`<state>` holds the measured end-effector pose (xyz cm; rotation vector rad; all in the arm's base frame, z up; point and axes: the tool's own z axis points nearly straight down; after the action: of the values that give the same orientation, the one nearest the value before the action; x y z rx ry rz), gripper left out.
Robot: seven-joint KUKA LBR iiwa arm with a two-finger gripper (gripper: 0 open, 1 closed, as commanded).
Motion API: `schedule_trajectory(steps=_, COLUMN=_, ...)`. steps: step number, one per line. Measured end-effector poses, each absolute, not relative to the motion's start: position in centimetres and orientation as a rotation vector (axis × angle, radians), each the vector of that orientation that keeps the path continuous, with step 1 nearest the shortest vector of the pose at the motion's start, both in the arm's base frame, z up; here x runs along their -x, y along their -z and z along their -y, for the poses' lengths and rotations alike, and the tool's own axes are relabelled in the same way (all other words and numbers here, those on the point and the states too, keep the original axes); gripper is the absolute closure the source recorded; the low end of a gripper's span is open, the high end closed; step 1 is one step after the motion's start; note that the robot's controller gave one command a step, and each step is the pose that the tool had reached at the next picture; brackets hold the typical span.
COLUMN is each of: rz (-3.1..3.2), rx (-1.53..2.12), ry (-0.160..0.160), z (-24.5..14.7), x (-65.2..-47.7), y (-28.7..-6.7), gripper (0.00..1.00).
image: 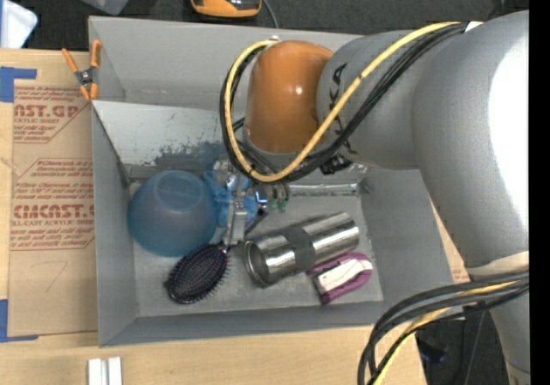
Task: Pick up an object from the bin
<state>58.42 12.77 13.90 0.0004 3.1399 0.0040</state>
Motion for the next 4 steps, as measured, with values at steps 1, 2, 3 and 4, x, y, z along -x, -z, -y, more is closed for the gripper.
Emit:
schedule_trajectory(steps=1, rz=-3.14, rx=0.0, ry=-0.004, z=-12.8, x=-58.4, y=-13.9, gripper=0.0)
schedule_trajectory(steps=2, rz=-3.125, rx=0.203, ry=-0.008, z=-8.9, x=-53.4, y=-9.1, gripper=0.0)
schedule_trajectory(steps=3, rz=-3.12, rx=0.259, ry=-0.014, z=-8.0, x=-54.7, y=-7.9, gripper=0.0)
schedule_trajectory(steps=4, rz=-3.119, rx=0.173, ry=-0.014, z=-7.9, x=-53.7, y=-7.3, gripper=0.0)
